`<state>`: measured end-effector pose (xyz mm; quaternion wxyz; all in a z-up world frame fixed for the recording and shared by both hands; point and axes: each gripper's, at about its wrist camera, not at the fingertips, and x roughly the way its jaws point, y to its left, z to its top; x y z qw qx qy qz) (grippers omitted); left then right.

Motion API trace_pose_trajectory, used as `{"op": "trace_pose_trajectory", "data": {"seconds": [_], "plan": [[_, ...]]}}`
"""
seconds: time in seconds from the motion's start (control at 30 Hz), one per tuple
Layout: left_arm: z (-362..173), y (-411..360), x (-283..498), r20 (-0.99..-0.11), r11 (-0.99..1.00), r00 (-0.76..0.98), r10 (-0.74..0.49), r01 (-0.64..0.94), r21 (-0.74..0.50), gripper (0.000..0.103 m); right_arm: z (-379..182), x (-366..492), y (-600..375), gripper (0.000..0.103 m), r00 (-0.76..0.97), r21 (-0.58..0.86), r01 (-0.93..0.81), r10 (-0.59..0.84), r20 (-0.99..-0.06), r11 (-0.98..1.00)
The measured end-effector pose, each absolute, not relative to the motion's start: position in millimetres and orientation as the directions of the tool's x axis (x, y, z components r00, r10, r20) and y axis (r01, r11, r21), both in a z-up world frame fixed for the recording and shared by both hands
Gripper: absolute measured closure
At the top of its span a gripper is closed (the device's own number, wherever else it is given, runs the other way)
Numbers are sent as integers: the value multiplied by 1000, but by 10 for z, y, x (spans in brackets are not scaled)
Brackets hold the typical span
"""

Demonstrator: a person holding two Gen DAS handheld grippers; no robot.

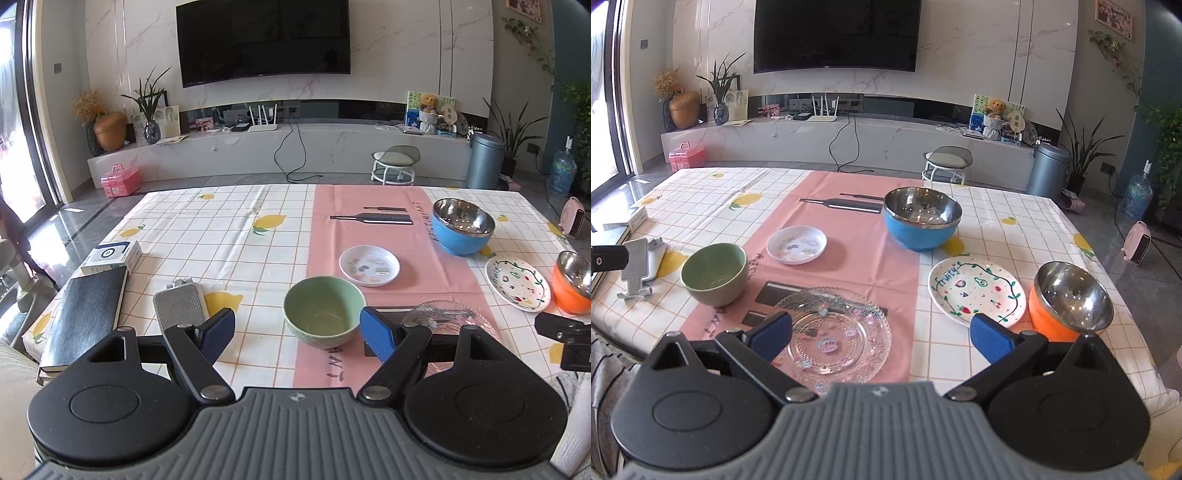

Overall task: Organize plates and bowls
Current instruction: 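Move the right gripper toward the orange steel-lined bowl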

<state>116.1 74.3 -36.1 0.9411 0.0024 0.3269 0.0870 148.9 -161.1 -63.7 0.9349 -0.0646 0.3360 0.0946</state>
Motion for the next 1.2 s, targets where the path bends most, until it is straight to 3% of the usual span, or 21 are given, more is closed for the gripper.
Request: {"op": "trace_pose_trajectory", "data": {"seconds": [0.13,0.3,0.47,0.57,0.7,0.77,1.07,1.2], "plan": [[-324,776,1423,-636,992,763,118,-115,46,12,-588,1799,-1659,2,734,3,-223,170,-657,975],[-450,720,1848,-712,996,698,-83,29,-87,12,-619,2224,-1603,3,710,39,-218,185,-680,975],[-798,620,2190,-798,977,565,-211,87,-197,23,-884,2532,-1634,3,669,69,-153,155,-727,986],[-1040,515,2274,-842,975,492,-222,127,-183,34,-1123,2611,-1706,12,607,122,-120,170,-776,985],[-1179,387,2247,-854,972,474,-215,187,-141,36,-1412,2686,-1795,29,490,192,-89,211,-846,977],[-1153,378,2212,-842,976,504,-193,187,-112,36,-1455,2702,-1861,33,469,243,-66,245,-849,968],[-930,459,2372,-817,976,538,-207,168,-136,36,-1316,2830,-1968,35,510,259,-66,255,-821,964],[-759,464,2512,-804,977,556,-211,134,-163,36,-985,3014,-2123,25,595,228,-24,197,-779,973]]}}
